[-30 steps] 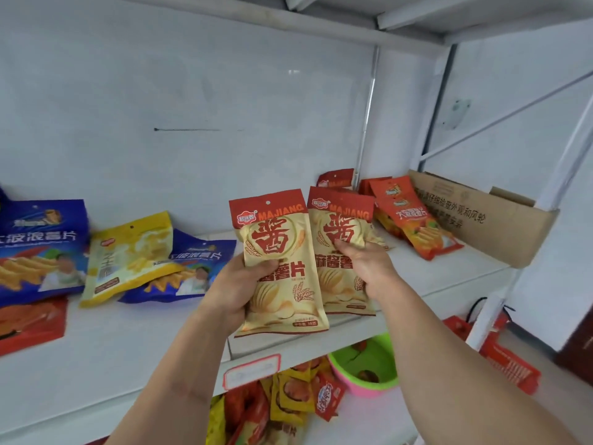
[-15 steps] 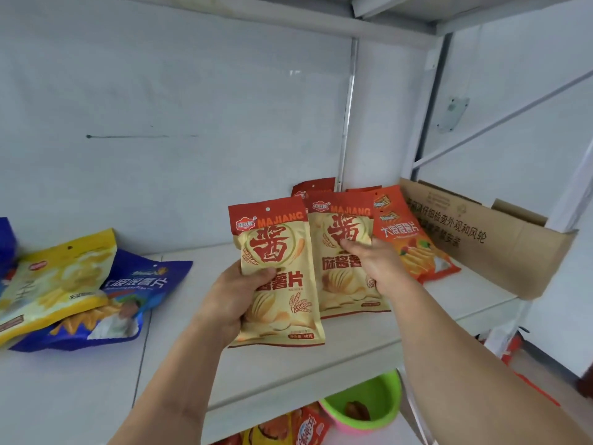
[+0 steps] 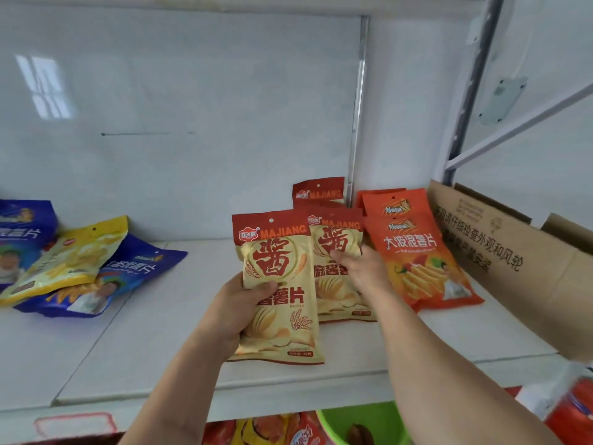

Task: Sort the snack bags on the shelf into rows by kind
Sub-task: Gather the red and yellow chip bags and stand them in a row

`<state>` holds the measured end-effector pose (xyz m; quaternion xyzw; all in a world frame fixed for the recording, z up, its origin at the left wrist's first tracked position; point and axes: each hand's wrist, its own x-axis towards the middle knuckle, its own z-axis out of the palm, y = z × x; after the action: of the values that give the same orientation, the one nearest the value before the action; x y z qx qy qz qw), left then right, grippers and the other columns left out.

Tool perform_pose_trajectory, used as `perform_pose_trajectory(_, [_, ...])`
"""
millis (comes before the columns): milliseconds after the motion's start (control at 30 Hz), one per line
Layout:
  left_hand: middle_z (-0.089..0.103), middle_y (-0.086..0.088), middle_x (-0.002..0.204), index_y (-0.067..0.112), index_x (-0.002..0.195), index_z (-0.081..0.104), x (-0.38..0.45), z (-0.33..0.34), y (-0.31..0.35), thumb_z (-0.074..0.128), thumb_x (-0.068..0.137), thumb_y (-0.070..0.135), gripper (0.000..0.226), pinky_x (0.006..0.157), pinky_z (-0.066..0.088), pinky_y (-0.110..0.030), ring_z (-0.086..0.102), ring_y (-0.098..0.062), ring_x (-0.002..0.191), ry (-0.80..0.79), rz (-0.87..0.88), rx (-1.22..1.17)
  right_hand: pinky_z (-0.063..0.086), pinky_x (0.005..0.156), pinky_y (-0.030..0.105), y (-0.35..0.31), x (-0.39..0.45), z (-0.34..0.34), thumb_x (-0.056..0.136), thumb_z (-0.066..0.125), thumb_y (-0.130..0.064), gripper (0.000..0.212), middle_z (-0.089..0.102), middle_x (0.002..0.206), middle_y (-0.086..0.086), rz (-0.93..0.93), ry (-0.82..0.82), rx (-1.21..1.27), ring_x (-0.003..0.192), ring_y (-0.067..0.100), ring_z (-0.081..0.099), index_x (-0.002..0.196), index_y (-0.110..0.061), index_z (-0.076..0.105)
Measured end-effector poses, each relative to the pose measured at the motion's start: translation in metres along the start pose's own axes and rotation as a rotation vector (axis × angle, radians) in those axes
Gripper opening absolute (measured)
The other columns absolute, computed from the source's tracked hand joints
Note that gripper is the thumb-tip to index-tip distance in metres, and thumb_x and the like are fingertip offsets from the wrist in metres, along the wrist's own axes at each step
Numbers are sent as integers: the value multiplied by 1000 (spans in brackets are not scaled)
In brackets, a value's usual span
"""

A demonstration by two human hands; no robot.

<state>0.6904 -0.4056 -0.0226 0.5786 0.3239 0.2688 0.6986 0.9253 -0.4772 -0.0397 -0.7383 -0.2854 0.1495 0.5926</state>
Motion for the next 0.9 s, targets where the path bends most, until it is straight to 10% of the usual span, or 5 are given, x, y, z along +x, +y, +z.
perform_pose_trajectory(300, [78,-6,101,14,113,68,6,56,-14,66,95,15,19,89,58,-53,76,-27,93,-18,38,118,46,81,34,-8,-8,-14,98,45,-58,45,63,97,-5,-33,60,-60,92,17,60,105,-16,60])
perform_pose_trajectory(500, [78,6,93,21,103,67,25,87,-25,69,92,22,12,80,61,-40,75,-15,85,166,151,252,53,84,37,8,-18,-13,78,22,-92,91,72,99,-4,0,-23,-50,93,14,67,107,-19,67])
perform_pose_trajectory(767, [68,1,112,31,103,67,48,95,-39,71,83,46,26,77,60,-36,71,-15,92,236,195,342,48,77,29,14,-10,-17,92,46,-67,39,66,103,-10,-80,-98,-71,93,11,62,103,-31,57])
perform_pose_trajectory(900, [63,4,113,27,105,65,59,99,-44,71,87,43,25,80,59,-37,68,-13,94,260,245,366,48,88,32,18,2,-17,93,50,-62,46,64,106,-6,-67,-93,-82,100,17,62,117,-23,58])
